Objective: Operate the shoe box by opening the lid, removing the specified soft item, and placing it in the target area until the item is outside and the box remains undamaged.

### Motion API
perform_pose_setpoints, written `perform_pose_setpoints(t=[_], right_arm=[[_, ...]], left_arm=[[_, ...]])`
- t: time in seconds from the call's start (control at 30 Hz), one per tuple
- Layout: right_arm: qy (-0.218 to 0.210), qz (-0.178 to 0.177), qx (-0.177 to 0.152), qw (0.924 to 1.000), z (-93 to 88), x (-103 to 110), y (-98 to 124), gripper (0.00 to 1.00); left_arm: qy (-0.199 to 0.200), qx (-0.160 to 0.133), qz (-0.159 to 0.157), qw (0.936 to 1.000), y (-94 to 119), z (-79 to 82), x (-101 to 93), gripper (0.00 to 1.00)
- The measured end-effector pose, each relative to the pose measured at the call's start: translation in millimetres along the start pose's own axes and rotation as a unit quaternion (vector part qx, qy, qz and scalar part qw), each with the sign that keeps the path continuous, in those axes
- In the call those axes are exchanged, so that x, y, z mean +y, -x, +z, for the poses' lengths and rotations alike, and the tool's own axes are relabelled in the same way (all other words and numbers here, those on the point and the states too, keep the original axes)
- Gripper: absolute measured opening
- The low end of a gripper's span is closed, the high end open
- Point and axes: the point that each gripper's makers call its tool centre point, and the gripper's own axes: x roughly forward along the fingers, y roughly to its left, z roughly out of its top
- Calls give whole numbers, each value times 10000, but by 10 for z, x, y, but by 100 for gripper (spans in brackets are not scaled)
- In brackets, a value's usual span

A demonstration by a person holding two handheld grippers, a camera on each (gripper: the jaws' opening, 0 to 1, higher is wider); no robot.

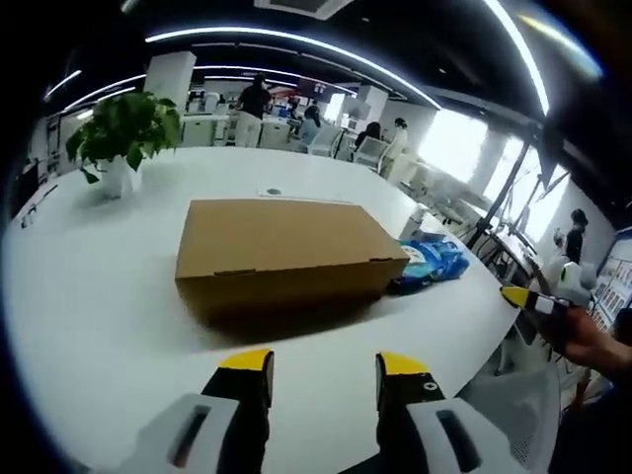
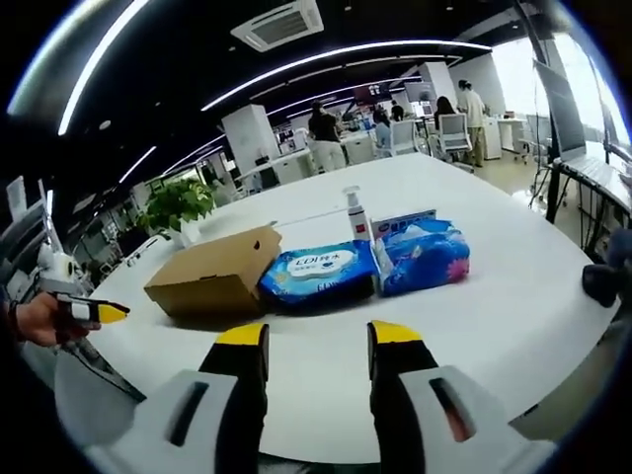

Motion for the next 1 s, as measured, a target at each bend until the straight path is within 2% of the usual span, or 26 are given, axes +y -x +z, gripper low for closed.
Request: perform_pose_setpoints(t=[0.27,0.5,0.77,1.0], right_arm=[[7,-18,-34,10000,32,-96,63,39],[48,25,-43,10000,64,-98,61,41],[82,73,-4,9999,61,-62,33,41],[17,-4,-34,10000,67,-117,77,41]], left_arm=[[93,-92,89,9999,73,-18,-29,44],[92,-128,165,9997,117,-20,-12,45],[132,-129,172,9997,99,6,20,45],[170,-132,152,9997,91,10,16,46]])
